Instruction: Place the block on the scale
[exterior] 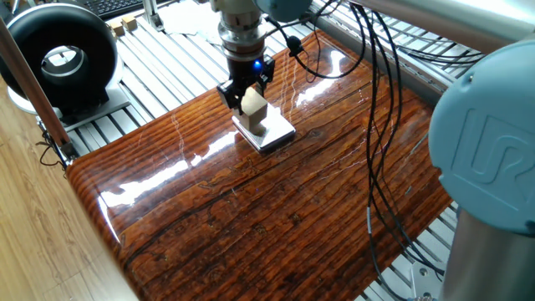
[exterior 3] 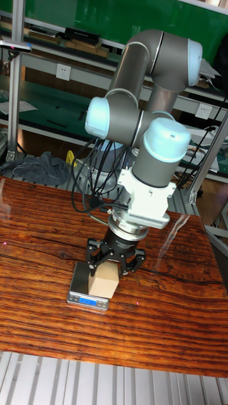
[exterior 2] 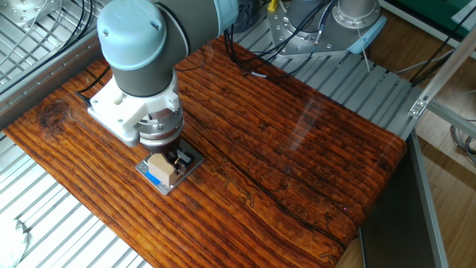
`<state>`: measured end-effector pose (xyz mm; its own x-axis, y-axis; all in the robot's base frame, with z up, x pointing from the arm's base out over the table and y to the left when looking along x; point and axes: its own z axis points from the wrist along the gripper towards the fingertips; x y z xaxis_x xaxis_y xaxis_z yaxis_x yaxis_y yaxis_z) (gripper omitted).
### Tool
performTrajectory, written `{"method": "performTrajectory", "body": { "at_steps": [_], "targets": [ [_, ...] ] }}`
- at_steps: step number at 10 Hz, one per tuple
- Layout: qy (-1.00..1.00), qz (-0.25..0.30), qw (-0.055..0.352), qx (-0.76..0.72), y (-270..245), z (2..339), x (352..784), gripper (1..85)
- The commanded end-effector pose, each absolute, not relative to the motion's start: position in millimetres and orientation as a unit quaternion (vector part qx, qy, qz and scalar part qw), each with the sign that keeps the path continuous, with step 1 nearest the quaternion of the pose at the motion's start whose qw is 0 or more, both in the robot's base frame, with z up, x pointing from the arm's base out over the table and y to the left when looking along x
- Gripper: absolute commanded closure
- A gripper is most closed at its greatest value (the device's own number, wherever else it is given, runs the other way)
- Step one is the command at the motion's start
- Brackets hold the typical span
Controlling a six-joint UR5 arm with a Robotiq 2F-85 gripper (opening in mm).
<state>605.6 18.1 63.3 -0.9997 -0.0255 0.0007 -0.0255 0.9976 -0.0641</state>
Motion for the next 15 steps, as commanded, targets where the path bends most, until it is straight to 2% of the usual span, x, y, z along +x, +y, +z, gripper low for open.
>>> {"method": "performTrajectory", "body": {
  "at_steps": [1,2,3,4,5,6,7,8,9,12,15],
  "targets": [
    [0.999,-0.027,-0.01,-0.029,11,54,593,84.7],
    [0.999,-0.028,-0.011,-0.035,8,53,591,84.7],
    [0.998,-0.038,-0.015,-0.038,3,53,589,79.7],
    [0.998,-0.034,-0.017,-0.05,4,53,588,55.3],
    [0.998,-0.032,-0.019,-0.055,5,52,588,41.0],
    [0.998,-0.028,-0.021,-0.054,8,53,587,35.0],
    [0.998,-0.027,-0.027,-0.053,11,56,587,23.0],
    [0.998,-0.025,-0.035,-0.054,14,62,586,17.3],
    [0.998,-0.017,-0.038,-0.055,19,66,588,15.3],
    [0.998,0.002,-0.026,-0.058,23,64,592,6.7],
    [0.998,0.006,-0.015,-0.056,22,62,599,4.7]
  ]
}}
